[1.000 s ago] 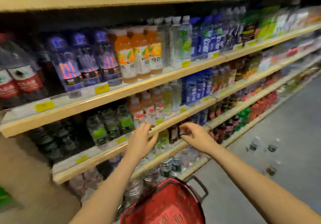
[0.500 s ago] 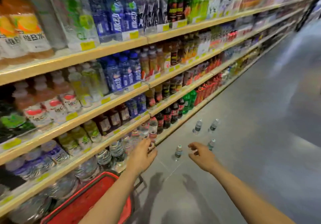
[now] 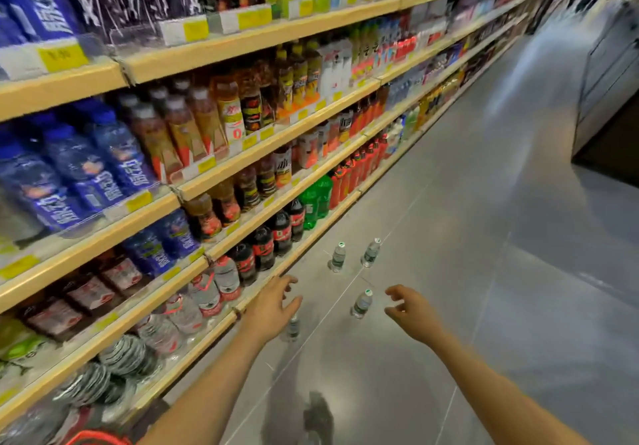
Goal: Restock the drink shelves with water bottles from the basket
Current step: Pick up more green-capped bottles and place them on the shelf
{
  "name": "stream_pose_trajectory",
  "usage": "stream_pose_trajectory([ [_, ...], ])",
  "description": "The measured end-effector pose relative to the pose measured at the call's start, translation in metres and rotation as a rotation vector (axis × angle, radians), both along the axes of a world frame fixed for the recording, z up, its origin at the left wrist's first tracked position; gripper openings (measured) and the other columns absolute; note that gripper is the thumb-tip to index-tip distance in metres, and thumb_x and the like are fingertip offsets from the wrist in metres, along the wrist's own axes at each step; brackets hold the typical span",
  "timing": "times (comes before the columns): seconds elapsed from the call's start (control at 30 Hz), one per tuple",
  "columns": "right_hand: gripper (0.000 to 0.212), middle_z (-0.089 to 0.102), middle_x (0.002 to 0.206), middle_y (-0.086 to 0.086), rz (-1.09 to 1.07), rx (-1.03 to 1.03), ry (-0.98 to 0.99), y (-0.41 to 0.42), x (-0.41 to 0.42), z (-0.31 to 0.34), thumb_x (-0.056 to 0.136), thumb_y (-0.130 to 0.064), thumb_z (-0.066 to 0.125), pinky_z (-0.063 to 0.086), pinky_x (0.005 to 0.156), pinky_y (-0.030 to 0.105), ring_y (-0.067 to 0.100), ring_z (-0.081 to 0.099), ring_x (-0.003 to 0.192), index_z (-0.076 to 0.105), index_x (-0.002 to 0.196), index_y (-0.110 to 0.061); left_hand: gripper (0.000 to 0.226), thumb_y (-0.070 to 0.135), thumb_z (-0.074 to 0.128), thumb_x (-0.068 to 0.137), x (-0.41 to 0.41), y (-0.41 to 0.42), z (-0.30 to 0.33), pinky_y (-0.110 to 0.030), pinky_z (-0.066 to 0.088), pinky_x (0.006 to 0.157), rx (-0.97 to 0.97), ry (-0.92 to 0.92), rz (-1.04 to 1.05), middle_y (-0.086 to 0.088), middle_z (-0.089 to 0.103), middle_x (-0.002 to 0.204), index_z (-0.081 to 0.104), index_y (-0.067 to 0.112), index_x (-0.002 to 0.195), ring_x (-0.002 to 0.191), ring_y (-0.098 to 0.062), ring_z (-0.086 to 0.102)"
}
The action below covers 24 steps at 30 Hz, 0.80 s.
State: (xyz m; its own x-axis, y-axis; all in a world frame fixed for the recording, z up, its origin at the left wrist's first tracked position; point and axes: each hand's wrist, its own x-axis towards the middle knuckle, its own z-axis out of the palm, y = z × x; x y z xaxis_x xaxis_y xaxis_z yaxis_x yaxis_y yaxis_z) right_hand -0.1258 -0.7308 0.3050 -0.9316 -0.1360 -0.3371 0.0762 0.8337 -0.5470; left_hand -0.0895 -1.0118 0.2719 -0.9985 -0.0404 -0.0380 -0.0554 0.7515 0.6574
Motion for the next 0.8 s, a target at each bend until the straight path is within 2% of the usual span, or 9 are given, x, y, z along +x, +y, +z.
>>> stream_pose_trajectory([
  [0.23, 0.045, 0.055, 0.125, 0.005, 0.01, -0.006, -0.101, 0.048, -0.093, -0.018, 0.084, -0.026, 0.064, 0.046, 0.084, 0.024, 0.015, 0.058, 0.098, 0.05, 0.127, -0.019, 0.035, 0.033, 0.058, 0.087, -0.09, 0.042, -0.017, -0.022, 0.041, 0.075, 0.028, -0.041, 0.021, 0.005, 0.055, 0.104, 0.054, 0.022, 0.12, 0.088, -0.01, 0.053],
  [0.43, 0.05, 0.051, 0.13, 0.004, 0.167, 0.009, -0.185, 0.079, -0.2, -0.078, 0.082, -0.028, 0.066, 0.045, 0.087, 0.025, 0.019, 0.056, 0.108, 0.048, 0.128, -0.019, 0.034, 0.035, 0.059, 0.087, -0.149, 0.082, -0.076, -0.026, 0.045, 0.079, 0.077, -0.103, 0.234, 0.004, 0.056, 0.107, 0.054, 0.026, 0.12, 0.091, -0.01, 0.054],
  [0.53, 0.052, 0.05, 0.132, 0.003, 0.254, -0.002, -0.235, 0.087, -0.249, -0.13, 0.08, -0.027, 0.069, 0.044, 0.089, 0.025, 0.02, 0.055, 0.112, 0.049, 0.127, -0.019, 0.032, 0.036, 0.059, 0.087, -0.163, 0.101, -0.126, -0.021, 0.042, 0.076, 0.121, -0.133, 0.37, 0.005, 0.055, 0.104, 0.055, 0.026, 0.117, 0.088, -0.008, 0.053],
  [0.67, 0.052, 0.05, 0.134, 0.006, 0.327, -0.026, -0.312, 0.09, -0.292, -0.217, 0.079, -0.023, 0.071, 0.044, 0.097, 0.03, 0.023, 0.052, 0.117, 0.051, 0.126, -0.016, 0.052, 0.062, 0.044, 0.078, -0.173, 0.127, -0.208, -0.024, 0.049, 0.077, 0.186, -0.179, 0.44, 0.008, 0.057, 0.103, 0.056, 0.027, 0.115, 0.087, -0.007, 0.056],
  [0.8, 0.053, 0.048, 0.133, 0.007, 0.347, -0.062, -0.339, 0.088, -0.323, -0.334, 0.08, -0.017, 0.07, 0.038, 0.1, 0.028, 0.025, 0.049, 0.122, 0.05, 0.128, -0.01, 0.042, 0.052, 0.051, 0.076, -0.192, 0.146, -0.313, -0.027, 0.051, 0.078, 0.193, -0.238, 0.438, 0.011, 0.056, 0.099, 0.054, 0.032, 0.113, 0.085, -0.005, 0.055],
])
